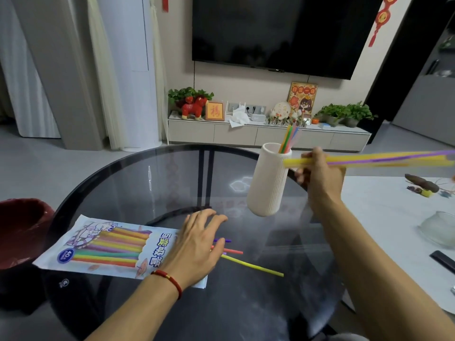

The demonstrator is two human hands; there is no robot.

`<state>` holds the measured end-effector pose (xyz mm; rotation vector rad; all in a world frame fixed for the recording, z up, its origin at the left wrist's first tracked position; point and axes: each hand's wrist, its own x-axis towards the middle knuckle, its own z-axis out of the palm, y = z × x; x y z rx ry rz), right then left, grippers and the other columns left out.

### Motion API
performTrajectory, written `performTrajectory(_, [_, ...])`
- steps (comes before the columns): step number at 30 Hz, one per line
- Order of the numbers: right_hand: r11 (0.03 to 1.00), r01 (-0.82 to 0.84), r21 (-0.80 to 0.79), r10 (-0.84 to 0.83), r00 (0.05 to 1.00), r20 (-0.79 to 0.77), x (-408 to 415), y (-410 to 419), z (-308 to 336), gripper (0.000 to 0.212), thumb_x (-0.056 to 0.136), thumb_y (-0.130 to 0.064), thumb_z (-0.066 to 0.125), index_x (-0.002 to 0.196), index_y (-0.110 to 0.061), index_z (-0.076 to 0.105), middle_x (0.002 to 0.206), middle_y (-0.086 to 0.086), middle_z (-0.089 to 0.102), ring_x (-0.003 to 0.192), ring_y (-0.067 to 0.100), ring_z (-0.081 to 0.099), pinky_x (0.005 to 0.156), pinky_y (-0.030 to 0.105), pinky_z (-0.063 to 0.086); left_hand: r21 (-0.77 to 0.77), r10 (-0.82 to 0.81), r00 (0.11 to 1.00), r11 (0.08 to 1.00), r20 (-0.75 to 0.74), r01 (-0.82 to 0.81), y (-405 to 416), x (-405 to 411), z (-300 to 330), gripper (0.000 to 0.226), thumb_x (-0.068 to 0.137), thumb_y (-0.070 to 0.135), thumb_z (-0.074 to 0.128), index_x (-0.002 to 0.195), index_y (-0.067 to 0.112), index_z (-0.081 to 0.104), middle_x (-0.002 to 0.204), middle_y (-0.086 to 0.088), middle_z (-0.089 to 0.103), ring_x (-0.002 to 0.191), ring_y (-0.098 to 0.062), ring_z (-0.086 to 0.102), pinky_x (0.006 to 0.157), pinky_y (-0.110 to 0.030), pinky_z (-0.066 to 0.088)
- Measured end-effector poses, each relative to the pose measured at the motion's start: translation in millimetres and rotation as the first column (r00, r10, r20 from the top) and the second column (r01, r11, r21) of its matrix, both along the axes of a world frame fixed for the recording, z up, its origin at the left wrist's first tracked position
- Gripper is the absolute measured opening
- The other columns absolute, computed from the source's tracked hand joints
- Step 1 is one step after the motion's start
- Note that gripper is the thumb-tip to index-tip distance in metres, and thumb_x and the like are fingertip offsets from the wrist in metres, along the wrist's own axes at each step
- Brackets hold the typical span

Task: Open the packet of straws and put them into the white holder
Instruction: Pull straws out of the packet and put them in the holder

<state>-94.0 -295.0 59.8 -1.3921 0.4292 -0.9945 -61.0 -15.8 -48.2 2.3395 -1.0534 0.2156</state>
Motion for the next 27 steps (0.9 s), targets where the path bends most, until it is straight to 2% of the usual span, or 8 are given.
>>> performTrajectory(3, [0.992, 0.049, -0.116, -0.05, 0.999, -0.007, 14, -9, 29, 0.027, 0.098, -0.022, 0.057, 0.076, -0.009, 0.068, 0.048, 0.005, 0.063, 0.041, 0.02, 0.06, 0.039, 0.027, 0.049, 0.005, 0.007, 1.0, 1.0, 0.011, -0.007, 1, 1, -1, 0.045, 0.096, 0.036, 0.048, 0.14, 0.032, 0.039, 0.142, 0.005, 0.038, 0.133, -0.017, 0.034, 0.111, -0.038, 0.035])
performTrajectory(8, [0.932, 0.052, -0.358, -0.088, 0.992, -0.086, 30, -12, 46, 0.03, 0.1, -0.018, 0.056, 0.074, -0.009, 0.067, 0.061, 0.019, 0.069, 0.046, 0.03, 0.066, 0.045, 0.035, 0.058, -0.02, -0.004, 1.0, 1.0, 0.018, 0.005, -1, -1, -1, 0.056, 0.095, 0.033, 0.048, 0.148, 0.029, 0.028, 0.14, 0.006, 0.039, 0.13, -0.014, 0.035, 0.111, -0.036, 0.033])
performTrajectory(11, [0.895, 0.04, -0.445, -0.113, 0.984, -0.14, 39, -13, 58, 0.031, 0.1, -0.016, 0.055, 0.074, -0.007, 0.068, 0.06, 0.021, 0.069, 0.043, 0.03, 0.065, 0.045, 0.036, 0.058, -0.001, -0.004, 0.999, 1.0, 0.044, 0.004, -3, -2, -1, 0.058, 0.094, 0.034, 0.047, 0.148, 0.026, 0.03, 0.138, 0.004, 0.042, 0.128, -0.017, 0.037, 0.109, -0.037, 0.034])
performTrajectory(15, [0.857, 0.067, -0.511, -0.199, 0.958, -0.207, 49, -15, 67, 0.035, 0.099, -0.02, 0.055, 0.07, -0.007, 0.069, 0.053, 0.014, 0.069, 0.037, 0.02, 0.065, 0.037, 0.027, 0.053, 0.055, 0.006, 0.999, 0.998, 0.047, -0.008, -3, -1, -3, 0.059, 0.094, 0.035, 0.045, 0.15, 0.027, 0.027, 0.137, 0.005, 0.042, 0.125, -0.017, 0.039, 0.107, -0.036, 0.035])
performTrajectory(20, [0.83, -0.011, -0.557, -0.218, 0.914, -0.343, 55, -15, 60, 0.035, 0.098, -0.021, 0.056, 0.073, -0.003, 0.073, 0.046, 0.005, 0.065, 0.032, 0.014, 0.06, 0.035, 0.023, 0.047, 0.063, 0.01, 1.0, 0.998, 0.021, -0.011, -1, 0, -3, 0.06, 0.094, 0.037, 0.044, 0.15, 0.03, 0.023, 0.138, 0.006, 0.04, 0.125, -0.015, 0.037, 0.106, -0.036, 0.036])
performTrajectory(23, [0.807, -0.065, -0.587, -0.232, 0.879, -0.416, 60, -14, 60, 0.036, 0.097, -0.027, 0.059, 0.07, -0.009, 0.073, 0.052, 0.005, 0.065, 0.037, 0.013, 0.059, 0.041, 0.024, 0.046, 0.062, 0.013, 1.0, 0.998, 0.013, -0.014, -2, -1, -4, 0.06, 0.095, 0.037, 0.044, 0.15, 0.031, 0.022, 0.139, 0.006, 0.039, 0.127, -0.015, 0.036, 0.107, -0.036, 0.036])
performTrajectory(27, [0.758, -0.201, -0.62, -0.223, 0.814, -0.537, 67, -13, 67, 0.043, 0.097, -0.034, 0.065, 0.058, -0.018, 0.064, 0.059, 0.003, 0.062, 0.053, 0.015, 0.055, 0.05, 0.026, 0.042, 0.07, 0.008, 1.0, 0.998, 0.024, -0.009, -2, 0, -4, 0.062, 0.093, 0.037, 0.045, 0.151, 0.03, 0.023, 0.139, 0.006, 0.04, 0.127, -0.016, 0.036, 0.107, -0.036, 0.035])
